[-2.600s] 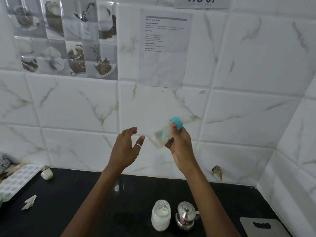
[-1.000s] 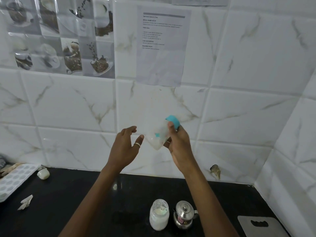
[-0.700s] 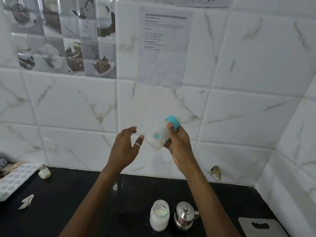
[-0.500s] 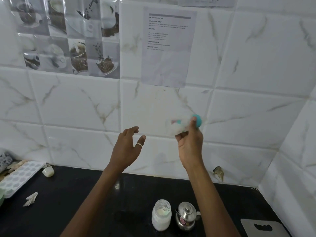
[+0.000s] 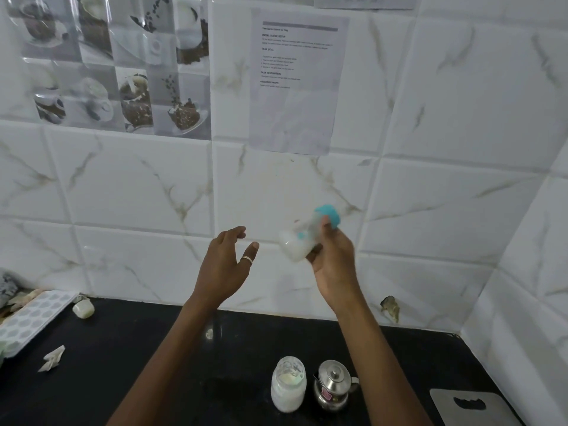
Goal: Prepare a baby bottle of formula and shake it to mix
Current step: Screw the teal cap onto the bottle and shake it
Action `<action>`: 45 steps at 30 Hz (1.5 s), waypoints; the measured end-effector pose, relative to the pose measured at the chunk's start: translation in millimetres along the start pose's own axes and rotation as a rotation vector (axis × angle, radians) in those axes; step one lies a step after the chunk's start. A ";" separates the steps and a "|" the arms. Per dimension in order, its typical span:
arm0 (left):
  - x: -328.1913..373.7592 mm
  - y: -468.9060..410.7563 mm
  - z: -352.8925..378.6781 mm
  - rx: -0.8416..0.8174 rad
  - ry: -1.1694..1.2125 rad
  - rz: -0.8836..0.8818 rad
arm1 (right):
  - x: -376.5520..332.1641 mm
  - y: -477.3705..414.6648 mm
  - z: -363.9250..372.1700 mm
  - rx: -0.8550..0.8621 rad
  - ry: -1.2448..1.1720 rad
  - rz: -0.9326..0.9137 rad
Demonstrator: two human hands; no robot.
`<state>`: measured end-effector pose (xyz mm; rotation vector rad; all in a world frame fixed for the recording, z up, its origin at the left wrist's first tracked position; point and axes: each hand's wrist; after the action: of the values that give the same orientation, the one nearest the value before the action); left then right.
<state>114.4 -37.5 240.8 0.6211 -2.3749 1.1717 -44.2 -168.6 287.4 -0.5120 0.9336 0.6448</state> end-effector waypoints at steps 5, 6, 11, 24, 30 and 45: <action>-1.5 0.6 -0.5 0.003 -0.009 0.004 | 2.7 0.9 1.8 0.027 0.088 0.021; -0.3 -0.4 -0.5 0.004 -0.009 0.004 | 8.2 4.8 4.6 0.000 0.184 0.057; 1.6 -0.3 -2.0 0.001 0.000 0.015 | -4.1 1.8 -1.2 0.044 -0.285 -0.029; -0.5 1.6 -3.6 0.001 -0.002 0.007 | -8.2 -4.7 0.1 0.074 -0.325 -0.069; 4.2 -0.2 -0.3 -0.002 -0.001 0.020 | 4.6 5.0 6.3 0.008 0.054 0.002; 1.2 0.1 -2.2 0.005 0.012 0.015 | -23.1 -2.3 -7.8 0.099 -0.397 -0.149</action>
<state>113.7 -35.9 242.6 0.5975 -2.3706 1.1851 -57.1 -181.8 303.5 -0.3443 0.5438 0.5371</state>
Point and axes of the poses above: each hand's wrist, its own y-axis away from the middle knuckle, its own z-axis out of the palm, x = y × z, and after that the axes turned 8 degrees about z, right-handed
